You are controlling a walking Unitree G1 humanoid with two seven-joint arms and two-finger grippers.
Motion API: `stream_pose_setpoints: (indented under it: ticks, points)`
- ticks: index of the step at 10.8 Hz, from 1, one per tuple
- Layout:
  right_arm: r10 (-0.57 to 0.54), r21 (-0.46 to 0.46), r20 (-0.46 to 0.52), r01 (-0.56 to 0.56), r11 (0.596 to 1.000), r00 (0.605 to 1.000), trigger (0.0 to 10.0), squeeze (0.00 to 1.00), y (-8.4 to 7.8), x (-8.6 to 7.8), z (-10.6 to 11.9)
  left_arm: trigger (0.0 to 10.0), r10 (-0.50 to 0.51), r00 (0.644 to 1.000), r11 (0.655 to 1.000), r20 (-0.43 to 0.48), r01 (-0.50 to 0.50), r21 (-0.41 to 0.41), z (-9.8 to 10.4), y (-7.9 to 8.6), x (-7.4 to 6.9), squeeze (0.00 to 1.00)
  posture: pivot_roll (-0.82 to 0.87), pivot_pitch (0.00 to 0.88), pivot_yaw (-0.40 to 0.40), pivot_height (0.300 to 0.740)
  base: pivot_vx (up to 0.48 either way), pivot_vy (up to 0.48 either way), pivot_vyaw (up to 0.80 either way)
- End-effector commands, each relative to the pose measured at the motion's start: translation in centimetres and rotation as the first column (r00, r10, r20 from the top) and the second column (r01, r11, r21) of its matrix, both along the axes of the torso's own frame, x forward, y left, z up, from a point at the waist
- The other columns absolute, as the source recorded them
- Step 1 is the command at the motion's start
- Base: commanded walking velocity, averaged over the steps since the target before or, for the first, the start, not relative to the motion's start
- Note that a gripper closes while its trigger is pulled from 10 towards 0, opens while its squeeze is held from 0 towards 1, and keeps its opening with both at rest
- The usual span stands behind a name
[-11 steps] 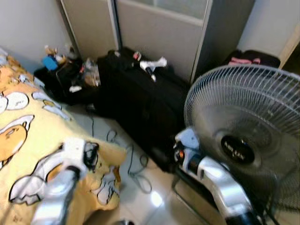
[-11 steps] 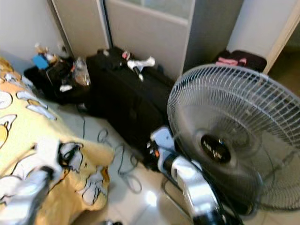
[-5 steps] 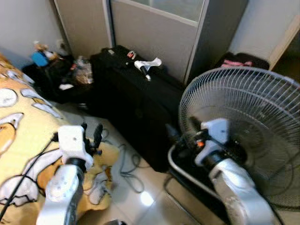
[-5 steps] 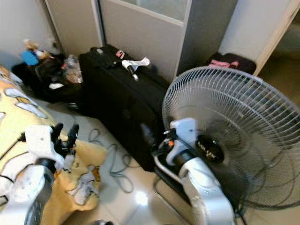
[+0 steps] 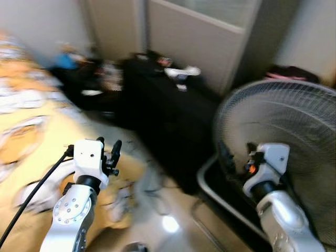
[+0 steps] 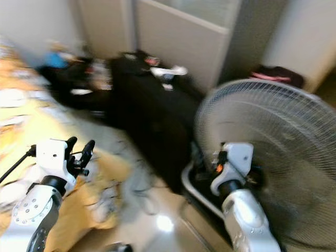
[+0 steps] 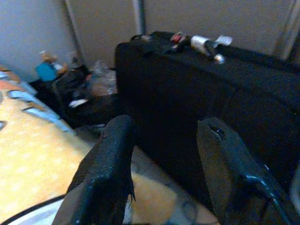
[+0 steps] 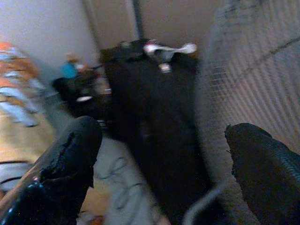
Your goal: Clean up the room
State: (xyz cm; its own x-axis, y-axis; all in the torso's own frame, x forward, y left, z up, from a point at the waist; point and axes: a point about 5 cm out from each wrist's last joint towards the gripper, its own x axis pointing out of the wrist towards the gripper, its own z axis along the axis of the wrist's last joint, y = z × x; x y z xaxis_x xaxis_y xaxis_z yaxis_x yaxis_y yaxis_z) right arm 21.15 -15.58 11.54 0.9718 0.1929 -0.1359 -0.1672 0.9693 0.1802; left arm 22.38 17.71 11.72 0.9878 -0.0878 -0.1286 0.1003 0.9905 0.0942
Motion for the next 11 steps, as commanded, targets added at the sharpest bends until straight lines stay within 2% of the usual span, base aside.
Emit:
stream_pose_setpoints:
  ticks: [1,2,3,5,6,7,8,9,10,11]
  points:
    - [-0.005,-0.032,0.005,0.005,0.999,1.000,10.0,1.00,0.0,-0.6,-0.1,10.0,-0.012,1.000,1.000,-0.011,0.012,0.013,0.0,-0.1,-0.2,0.00,-0.16,0.000,0.060,0.740,0.000,0.000,0.80]
    - [-0.019,-0.092,0.006,0.020,0.996,1.000,10.0,1.00,0.2,-1.0,-0.4,10.0,0.013,0.999,1.000,-0.029,-0.013,0.018,-0.4,0.3,-0.3,0.00,-0.16,0.000,0.055,0.740,0.000,0.000,0.80]
    - [-0.002,-0.056,-0.002,0.002,0.998,1.000,10.0,1.00,0.5,-0.4,-0.6,10.0,0.055,0.998,0.998,-0.020,-0.055,0.004,-0.2,0.9,-0.1,0.00,-0.12,0.000,0.026,0.740,0.000,0.247,0.80]
    - [0.041,-0.082,0.022,-0.039,0.996,0.999,10.0,1.00,0.8,0.4,0.0,10.0,0.082,0.997,0.997,-0.015,-0.082,-0.010,-0.1,1.0,-0.1,0.00,-0.11,0.000,0.003,0.740,0.000,0.302,0.80]
    - [0.030,-0.090,0.030,-0.027,0.996,0.999,10.0,1.00,0.8,0.7,0.2,10.0,0.094,0.995,0.995,-0.021,-0.094,-0.017,-0.4,1.1,-0.3,0.00,-0.11,0.000,-0.021,0.740,0.000,0.322,0.00]
    - [-0.031,-0.040,0.028,0.032,0.999,0.999,10.0,1.00,0.2,0.9,0.2,10.0,0.093,0.995,0.995,-0.032,-0.094,-0.024,-0.7,0.8,-0.7,0.00,-0.10,0.000,-0.025,0.740,0.000,0.322,0.00]
    - [-0.061,0.075,0.027,0.059,0.995,0.998,10.0,0.76,-0.2,0.9,-0.1,10.0,0.067,0.997,0.998,-0.037,-0.068,-0.019,-0.7,0.3,-0.7,0.00,-0.10,0.000,-0.018,0.740,0.000,0.322,0.00]
    - [-0.132,0.075,0.028,0.129,0.989,0.991,10.0,0.00,-0.8,0.7,-0.4,10.0,0.045,0.998,0.999,-0.044,-0.046,-0.021,-0.7,0.0,-0.7,0.00,-0.11,0.000,0.001,0.740,0.000,0.322,0.00]
    - [-0.145,0.098,-0.010,0.145,0.984,0.989,10.0,0.00,-1.1,0.6,-0.5,10.0,0.037,0.998,0.999,-0.049,-0.039,-0.024,-0.9,-0.2,-0.7,0.00,-0.12,0.000,0.005,0.740,0.000,0.322,0.00]
    - [-0.136,0.091,0.025,0.133,0.987,0.990,10.0,0.00,-1.4,0.8,0.2,10.0,0.011,0.999,1.000,-0.052,-0.013,-0.023,-1.1,-1.1,-0.4,0.00,-0.13,0.000,0.011,0.740,0.000,0.319,0.00]
